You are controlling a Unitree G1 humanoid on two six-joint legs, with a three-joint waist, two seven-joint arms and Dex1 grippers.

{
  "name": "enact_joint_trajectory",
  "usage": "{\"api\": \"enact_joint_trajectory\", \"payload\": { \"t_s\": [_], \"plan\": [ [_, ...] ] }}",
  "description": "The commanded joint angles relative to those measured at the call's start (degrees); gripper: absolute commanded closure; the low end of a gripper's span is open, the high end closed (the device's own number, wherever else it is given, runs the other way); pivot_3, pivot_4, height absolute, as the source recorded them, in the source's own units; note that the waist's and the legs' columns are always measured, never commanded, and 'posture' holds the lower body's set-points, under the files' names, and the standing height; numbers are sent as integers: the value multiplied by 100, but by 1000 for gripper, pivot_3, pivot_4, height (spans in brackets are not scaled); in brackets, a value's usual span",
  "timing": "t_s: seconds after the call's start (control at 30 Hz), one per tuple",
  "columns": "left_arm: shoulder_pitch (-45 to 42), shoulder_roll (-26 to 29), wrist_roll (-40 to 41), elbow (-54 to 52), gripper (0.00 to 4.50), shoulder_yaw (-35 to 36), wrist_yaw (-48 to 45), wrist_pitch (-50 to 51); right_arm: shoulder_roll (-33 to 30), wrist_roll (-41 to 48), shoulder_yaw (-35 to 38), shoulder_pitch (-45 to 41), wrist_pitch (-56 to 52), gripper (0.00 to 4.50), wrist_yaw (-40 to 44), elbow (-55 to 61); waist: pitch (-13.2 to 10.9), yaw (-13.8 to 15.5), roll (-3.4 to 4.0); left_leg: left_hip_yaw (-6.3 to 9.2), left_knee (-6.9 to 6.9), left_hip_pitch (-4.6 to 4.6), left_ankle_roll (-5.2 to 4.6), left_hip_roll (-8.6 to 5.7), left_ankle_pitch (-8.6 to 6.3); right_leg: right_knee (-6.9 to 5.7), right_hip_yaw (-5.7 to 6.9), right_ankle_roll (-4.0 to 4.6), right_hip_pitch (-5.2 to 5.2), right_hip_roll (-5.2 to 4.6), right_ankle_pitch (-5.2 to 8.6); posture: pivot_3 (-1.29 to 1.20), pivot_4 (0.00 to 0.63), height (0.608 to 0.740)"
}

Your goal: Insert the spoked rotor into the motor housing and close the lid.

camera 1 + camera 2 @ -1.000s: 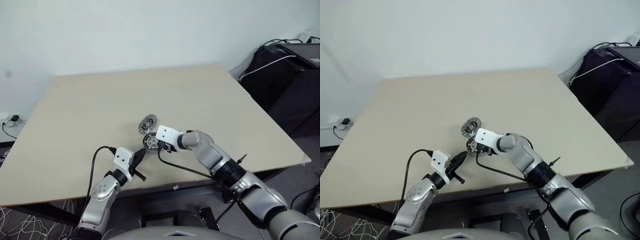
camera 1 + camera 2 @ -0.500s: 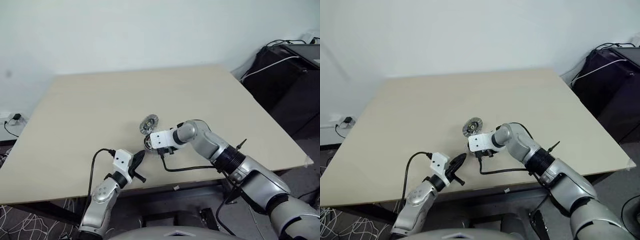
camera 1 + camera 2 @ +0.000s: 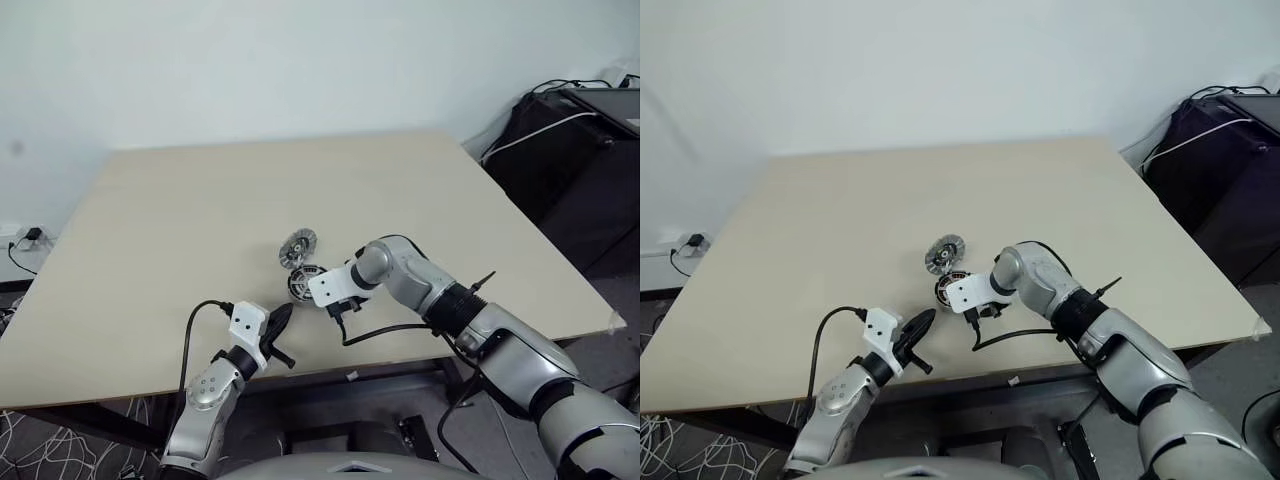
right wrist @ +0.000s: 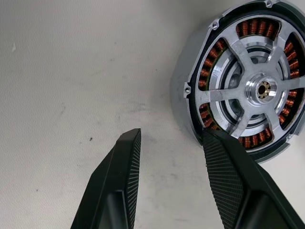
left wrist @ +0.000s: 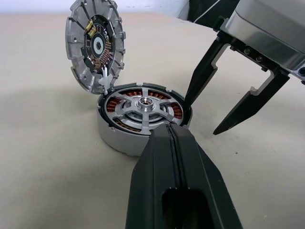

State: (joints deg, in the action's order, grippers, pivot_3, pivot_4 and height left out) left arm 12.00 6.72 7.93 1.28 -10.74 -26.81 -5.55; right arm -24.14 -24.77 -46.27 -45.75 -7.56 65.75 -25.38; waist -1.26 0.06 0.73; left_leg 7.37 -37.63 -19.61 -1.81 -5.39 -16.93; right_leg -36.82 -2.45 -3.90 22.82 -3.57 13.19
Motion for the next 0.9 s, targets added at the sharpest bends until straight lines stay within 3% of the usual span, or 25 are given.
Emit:
{"api": "enact_joint_trajectory", "payload": {
  "t_s": [0.03,0.9],
  "plan": [
    [-39,-32,34,-246,4500,-13,34,-39,108,-105,152,-162,136,2326,-35,-64,0,-3,0,0,0,1,1,0,1,-1,0,1,0,0,-1,0,0,740],
    [-24,-116,56,-172,4500,-27,100,-8,471,-441,229,-249,456,2326,99,-703,1,9,2,1,1,4,8,2,5,-5,2,10,0,3,-6,0,0,740]
  ]
}}
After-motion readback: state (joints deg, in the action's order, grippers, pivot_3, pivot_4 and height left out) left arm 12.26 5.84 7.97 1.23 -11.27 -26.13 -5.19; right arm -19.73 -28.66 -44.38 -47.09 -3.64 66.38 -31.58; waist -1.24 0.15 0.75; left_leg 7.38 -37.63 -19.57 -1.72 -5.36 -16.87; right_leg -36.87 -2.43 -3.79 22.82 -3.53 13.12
